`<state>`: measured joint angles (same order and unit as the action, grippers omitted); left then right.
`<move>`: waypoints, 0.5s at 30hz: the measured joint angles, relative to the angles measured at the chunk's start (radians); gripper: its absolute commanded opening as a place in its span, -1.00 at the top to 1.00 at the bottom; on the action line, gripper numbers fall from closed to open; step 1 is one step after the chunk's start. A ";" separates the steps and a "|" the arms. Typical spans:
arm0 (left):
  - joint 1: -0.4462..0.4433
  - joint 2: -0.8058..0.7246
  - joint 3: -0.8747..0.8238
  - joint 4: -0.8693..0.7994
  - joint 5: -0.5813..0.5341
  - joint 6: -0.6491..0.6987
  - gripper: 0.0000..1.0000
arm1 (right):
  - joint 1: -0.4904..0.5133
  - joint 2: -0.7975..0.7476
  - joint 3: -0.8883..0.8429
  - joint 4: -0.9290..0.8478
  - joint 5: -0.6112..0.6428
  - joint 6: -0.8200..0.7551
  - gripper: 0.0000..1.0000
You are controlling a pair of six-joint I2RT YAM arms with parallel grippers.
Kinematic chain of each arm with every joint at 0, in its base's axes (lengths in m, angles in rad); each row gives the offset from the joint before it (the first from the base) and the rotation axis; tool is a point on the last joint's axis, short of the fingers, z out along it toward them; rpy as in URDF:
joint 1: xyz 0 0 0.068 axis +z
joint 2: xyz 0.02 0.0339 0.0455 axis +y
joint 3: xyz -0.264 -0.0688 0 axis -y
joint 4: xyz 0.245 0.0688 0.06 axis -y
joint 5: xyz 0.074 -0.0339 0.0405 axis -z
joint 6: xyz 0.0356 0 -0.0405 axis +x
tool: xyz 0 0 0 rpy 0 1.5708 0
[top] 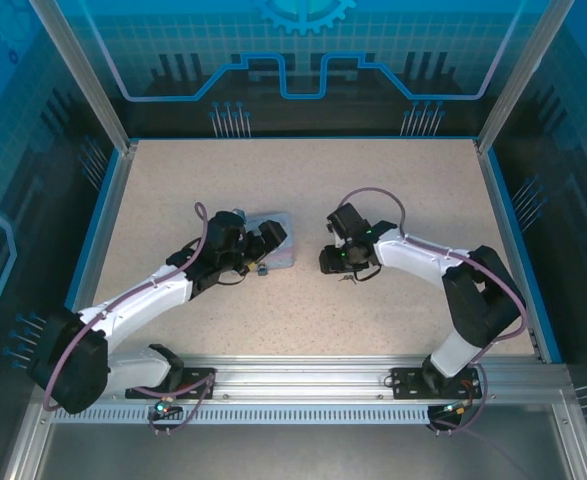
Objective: Unlock a padlock with a key
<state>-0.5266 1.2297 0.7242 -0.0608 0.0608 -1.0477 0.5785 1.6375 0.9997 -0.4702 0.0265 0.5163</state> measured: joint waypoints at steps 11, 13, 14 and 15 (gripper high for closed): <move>0.000 0.000 -0.002 0.000 0.000 0.000 -0.98 | -0.063 0.069 -0.015 0.008 -0.013 -0.049 0.11; 0.000 0.000 -0.002 0.000 0.000 0.000 -0.98 | -0.063 0.077 -0.016 0.013 -0.027 -0.050 0.11; 0.000 0.000 -0.002 0.000 0.000 0.000 -0.98 | -0.063 0.077 -0.019 0.018 -0.035 -0.050 0.11; 0.000 0.000 -0.002 0.000 0.000 0.000 -0.98 | -0.063 0.077 -0.022 0.023 -0.043 -0.050 0.11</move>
<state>-0.5266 1.2297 0.7219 -0.0608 0.0608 -1.0477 0.5159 1.7145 0.9775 -0.4469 -0.0162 0.4667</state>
